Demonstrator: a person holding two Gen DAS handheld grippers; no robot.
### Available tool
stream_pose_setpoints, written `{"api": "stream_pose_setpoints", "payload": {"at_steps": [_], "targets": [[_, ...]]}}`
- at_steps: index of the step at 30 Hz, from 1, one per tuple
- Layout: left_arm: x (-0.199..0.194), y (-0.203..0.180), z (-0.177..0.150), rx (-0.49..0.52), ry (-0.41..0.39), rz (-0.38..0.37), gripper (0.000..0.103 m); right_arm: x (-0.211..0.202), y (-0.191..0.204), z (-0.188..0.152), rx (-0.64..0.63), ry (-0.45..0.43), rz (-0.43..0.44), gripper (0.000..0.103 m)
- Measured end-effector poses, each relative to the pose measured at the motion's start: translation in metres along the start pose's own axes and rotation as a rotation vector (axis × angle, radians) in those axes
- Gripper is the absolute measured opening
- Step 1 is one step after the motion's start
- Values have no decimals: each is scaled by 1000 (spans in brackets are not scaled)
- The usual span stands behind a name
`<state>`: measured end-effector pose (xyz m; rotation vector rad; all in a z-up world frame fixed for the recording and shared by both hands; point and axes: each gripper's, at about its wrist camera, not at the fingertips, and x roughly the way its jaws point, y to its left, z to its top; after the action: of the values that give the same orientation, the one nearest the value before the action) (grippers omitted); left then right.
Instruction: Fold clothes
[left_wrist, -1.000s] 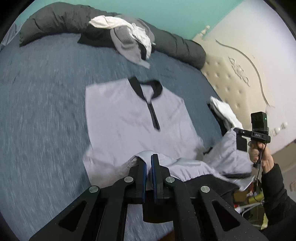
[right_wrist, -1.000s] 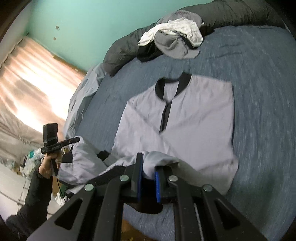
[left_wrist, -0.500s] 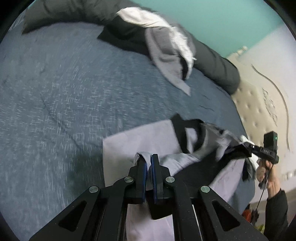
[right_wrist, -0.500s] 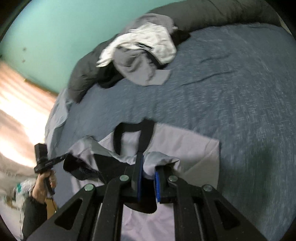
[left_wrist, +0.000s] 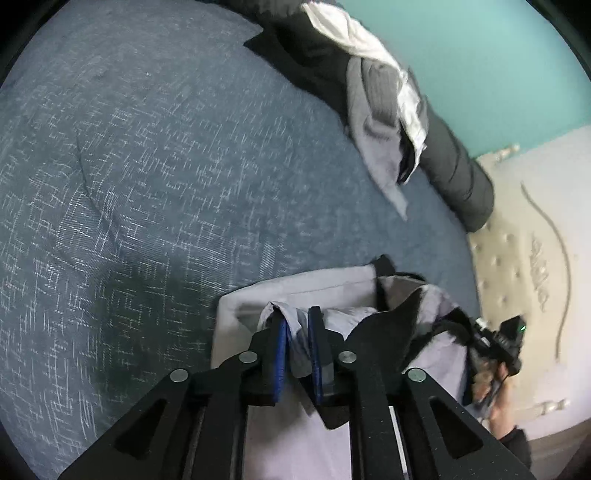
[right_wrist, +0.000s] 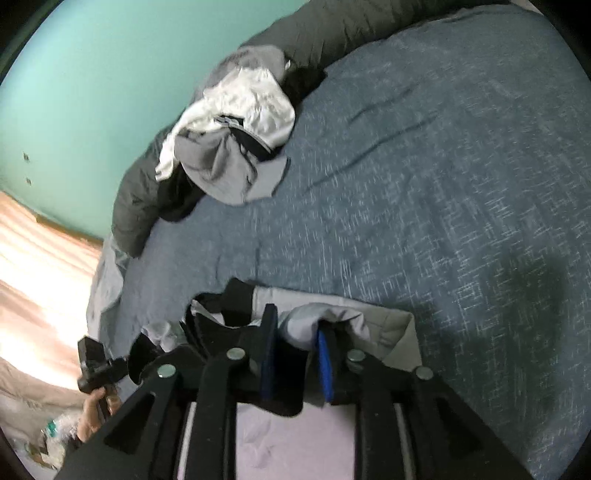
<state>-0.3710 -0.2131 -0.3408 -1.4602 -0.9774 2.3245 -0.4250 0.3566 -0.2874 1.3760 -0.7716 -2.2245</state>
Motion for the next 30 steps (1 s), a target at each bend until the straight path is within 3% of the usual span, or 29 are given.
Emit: {"api": "stream_pose_setpoints", "payload": {"at_steps": [4, 6, 9, 10, 18, 21, 25, 28, 30], "targets": [[-13, -6, 0, -29, -20, -70, 28, -10, 6, -1, 13, -14, 25, 39], [-20, -11, -1, -13, -35, -58, 53, -14, 11, -2, 1, -22, 39, 42], [-30, -16, -1, 6, -64, -60, 54, -21, 18, -5, -18, -45, 65, 50], [-33, -19, -1, 18, -74, -30, 54, -22, 20, -6, -26, -48, 62, 52], [-25, -43, -11, 218, -58, 108, 54, -21, 20, -3, 3, -76, 88, 52], [-11, -50, -15, 274, -36, 147, 54, -14, 8, -1, 92, -47, 112, 72], [10, -52, -18, 316, -7, 203, 54, -31, -1, 5, 107, -146, 48, 74], [20, -53, -19, 339, 1, 232, 54, -28, 5, 8, 10, -106, -53, 74], [26, -53, -19, 356, 1, 255, 54, -20, 15, 2, -120, -60, -121, 73]]}}
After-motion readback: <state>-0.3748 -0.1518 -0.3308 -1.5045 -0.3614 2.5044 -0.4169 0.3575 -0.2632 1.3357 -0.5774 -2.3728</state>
